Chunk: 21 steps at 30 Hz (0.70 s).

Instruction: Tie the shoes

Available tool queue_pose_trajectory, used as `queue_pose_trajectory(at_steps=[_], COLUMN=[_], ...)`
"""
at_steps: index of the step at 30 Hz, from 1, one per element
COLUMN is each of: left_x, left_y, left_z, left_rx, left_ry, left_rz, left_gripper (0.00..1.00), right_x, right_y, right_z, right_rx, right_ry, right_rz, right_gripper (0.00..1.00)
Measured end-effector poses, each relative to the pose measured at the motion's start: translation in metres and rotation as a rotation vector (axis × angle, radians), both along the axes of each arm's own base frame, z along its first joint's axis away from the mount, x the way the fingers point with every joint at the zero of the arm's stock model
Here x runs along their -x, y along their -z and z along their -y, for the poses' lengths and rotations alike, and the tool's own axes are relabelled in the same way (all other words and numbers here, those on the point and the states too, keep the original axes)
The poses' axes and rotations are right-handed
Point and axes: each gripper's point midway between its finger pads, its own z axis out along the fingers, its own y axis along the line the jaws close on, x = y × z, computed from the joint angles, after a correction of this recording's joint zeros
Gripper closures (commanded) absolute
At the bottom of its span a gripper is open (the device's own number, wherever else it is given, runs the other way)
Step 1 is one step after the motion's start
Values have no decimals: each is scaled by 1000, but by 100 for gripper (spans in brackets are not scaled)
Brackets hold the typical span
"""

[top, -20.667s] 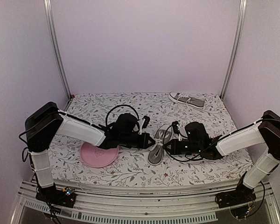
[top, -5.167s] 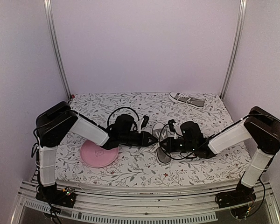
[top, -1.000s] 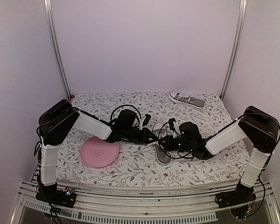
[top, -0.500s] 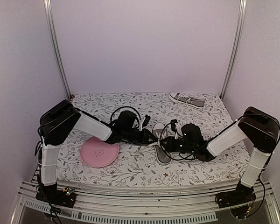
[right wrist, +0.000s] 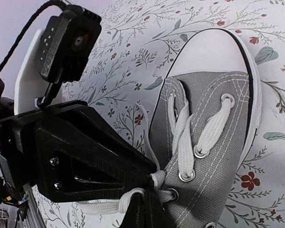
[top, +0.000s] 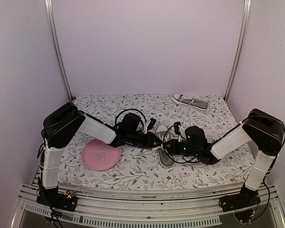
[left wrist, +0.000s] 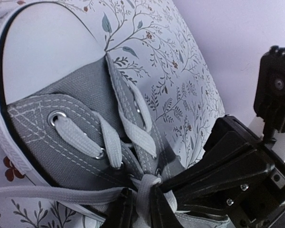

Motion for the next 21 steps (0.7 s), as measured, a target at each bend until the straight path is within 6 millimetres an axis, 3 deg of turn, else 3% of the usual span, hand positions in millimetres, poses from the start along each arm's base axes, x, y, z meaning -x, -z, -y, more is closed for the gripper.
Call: queue_pose_trajectory(at_steps=[21], left_x=[2], left_y=[-2], left_z=[-4], left_rx=[65], left_ry=[-31], left_rz=[18], left_gripper=[82], right_x=[0], right_y=[-1], right_z=[-1], right_rx=[-12], right_ry=[-4], right_rz=[-4], right_gripper=[98])
